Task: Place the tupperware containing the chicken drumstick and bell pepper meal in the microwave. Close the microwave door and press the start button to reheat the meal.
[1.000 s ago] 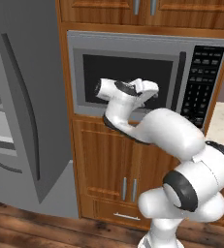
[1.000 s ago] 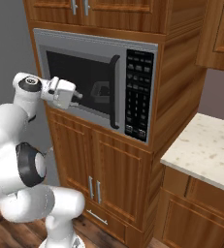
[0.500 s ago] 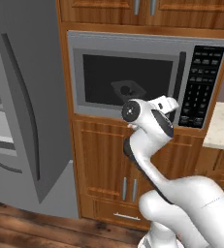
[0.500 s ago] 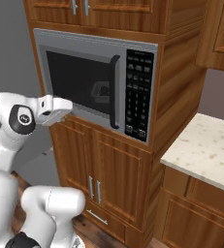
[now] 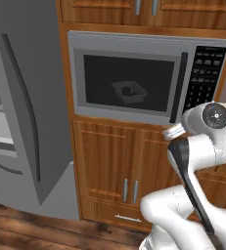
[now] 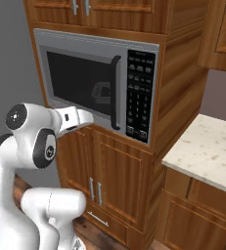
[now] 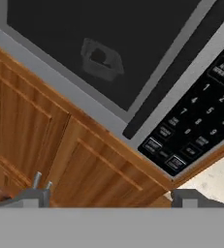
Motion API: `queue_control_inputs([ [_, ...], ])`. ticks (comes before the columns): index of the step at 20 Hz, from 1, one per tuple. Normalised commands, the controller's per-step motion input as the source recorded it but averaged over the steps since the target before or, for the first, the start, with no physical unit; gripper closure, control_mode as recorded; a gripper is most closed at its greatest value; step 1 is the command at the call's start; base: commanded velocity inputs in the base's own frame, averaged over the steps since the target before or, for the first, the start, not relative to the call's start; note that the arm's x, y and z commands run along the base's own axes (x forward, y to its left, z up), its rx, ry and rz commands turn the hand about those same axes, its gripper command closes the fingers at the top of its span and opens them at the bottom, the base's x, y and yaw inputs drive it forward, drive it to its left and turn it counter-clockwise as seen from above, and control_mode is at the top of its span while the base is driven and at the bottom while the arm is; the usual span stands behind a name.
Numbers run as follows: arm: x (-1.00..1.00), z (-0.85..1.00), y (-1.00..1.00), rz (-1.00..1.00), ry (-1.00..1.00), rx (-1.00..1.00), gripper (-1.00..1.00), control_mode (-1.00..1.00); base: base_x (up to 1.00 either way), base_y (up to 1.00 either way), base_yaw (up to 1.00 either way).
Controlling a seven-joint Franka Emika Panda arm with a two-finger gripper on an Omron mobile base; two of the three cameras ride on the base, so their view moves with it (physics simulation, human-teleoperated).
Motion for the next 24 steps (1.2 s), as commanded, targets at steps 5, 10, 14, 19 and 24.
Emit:
queue_control_inputs([
  [5, -0.12, 0.01, -0.50, 0.06, -0.14, 0.33, -1.00, -1.00, 0.00, 0.00, 0.00],
  [10, -0.26, 0.00, -0.53, 0.19, -0.16, 0.13, -1.00, -1.00, 0.00, 0.00, 0.00],
  [14, -0.07, -0.01, -0.14, 0.13, -0.03, 0.00, 1.00, -1.00, 0.00, 0.00, 0.00],
  [19, 0.03, -0.05, 0.01, 0.01, -0.02, 0.00, 1.00, -1.00, 0.00, 0.00, 0.00],
  [24, 0.00, -0.10, 0.02, 0.17, -0.22, -0.07, 1.00, -1.00, 0.00, 0.00, 0.00],
])
